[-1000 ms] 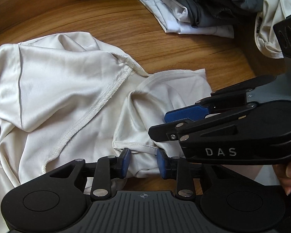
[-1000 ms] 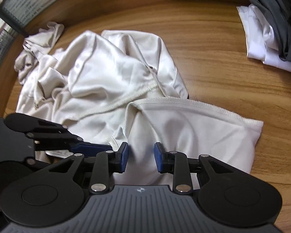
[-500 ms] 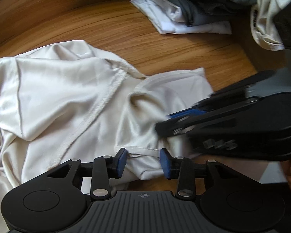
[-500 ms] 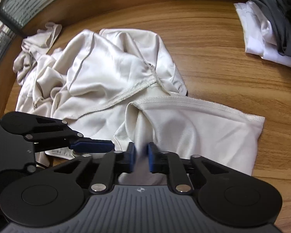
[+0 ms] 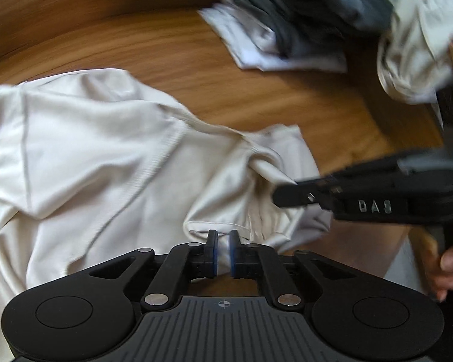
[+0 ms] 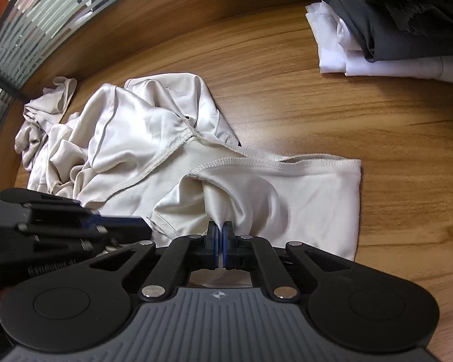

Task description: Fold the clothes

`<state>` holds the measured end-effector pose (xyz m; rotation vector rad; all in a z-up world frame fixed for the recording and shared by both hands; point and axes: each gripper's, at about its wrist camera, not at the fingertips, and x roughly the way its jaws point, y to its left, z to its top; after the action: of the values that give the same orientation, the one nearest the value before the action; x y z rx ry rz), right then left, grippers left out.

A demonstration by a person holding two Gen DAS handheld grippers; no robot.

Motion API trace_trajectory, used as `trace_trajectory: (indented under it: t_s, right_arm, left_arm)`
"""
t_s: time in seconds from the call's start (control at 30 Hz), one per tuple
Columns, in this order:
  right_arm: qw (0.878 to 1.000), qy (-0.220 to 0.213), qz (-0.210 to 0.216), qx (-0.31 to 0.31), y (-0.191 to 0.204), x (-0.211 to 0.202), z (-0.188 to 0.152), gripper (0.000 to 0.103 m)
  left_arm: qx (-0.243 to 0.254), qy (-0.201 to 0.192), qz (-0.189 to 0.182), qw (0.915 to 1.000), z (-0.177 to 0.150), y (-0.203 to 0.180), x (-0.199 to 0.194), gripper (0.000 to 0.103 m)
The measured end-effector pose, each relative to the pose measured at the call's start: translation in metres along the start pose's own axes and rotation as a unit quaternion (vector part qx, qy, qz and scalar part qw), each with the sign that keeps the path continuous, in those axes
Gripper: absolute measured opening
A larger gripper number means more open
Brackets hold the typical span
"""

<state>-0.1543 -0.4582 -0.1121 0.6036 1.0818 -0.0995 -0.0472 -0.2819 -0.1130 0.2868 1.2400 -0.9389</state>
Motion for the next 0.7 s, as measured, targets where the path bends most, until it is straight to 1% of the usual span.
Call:
trace_trajectory:
  t_s: [0.03,0.1,0.17,0.43,0.5,0.53,0.57,0.6,0.63,0.7]
  right_arm:
    - [1.0,0.0,0.002,0.0,0.0,0.0,0.0,0.003]
    - [1.0,0.0,0.005,0.0,0.001,-0.001,-0.001,0.003]
    - [1.0,0.0,0.011,0.004,0.0,-0.002,-0.001,0.003]
    - [0.999,0.008,0.035,0.029,-0.008,0.0,-0.006,0.003]
    - [0.999,0.008,0.038,0.032,-0.009,0.0,-0.006,0.003]
    - [0.999,0.008,0.039,0.033,-0.009,0.001,-0.006,0.003]
    - [0.999,0.008,0.039,0.035,-0.009,0.001,-0.006,0.003]
    - [0.999,0.008,0.039,0.035,-0.01,0.001,-0.006,0.003]
    - [0.999,0.007,0.038,0.036,-0.01,0.002,-0.006,0.003]
    - [0.999,0.005,0.029,0.03,-0.01,0.002,-0.005,0.003]
  left_arm:
    - [0.015,0.003,0.002,0.9999,0.001,-0.006,0.003,0.026]
    - [0.044,0.005,0.004,0.999,0.001,-0.017,0.008,0.033]
    - [0.066,0.008,0.006,0.9978,0.003,-0.024,0.014,0.043]
    - [0.103,0.036,0.014,0.9939,0.01,-0.036,0.042,0.045]
    - [0.111,0.04,0.023,0.9928,0.008,-0.038,0.047,0.041]
    - [0.114,0.04,0.026,0.9923,0.007,-0.039,0.049,0.032]
    - [0.115,0.039,0.028,0.9922,0.006,-0.039,0.049,0.018]
    - [0.112,0.034,0.027,0.9927,0.006,-0.038,0.047,0.015]
    - [0.11,0.03,0.025,0.9932,0.006,-0.037,0.044,0.002]
    - [0.095,0.019,0.012,0.9953,0.009,-0.032,0.037,0.002]
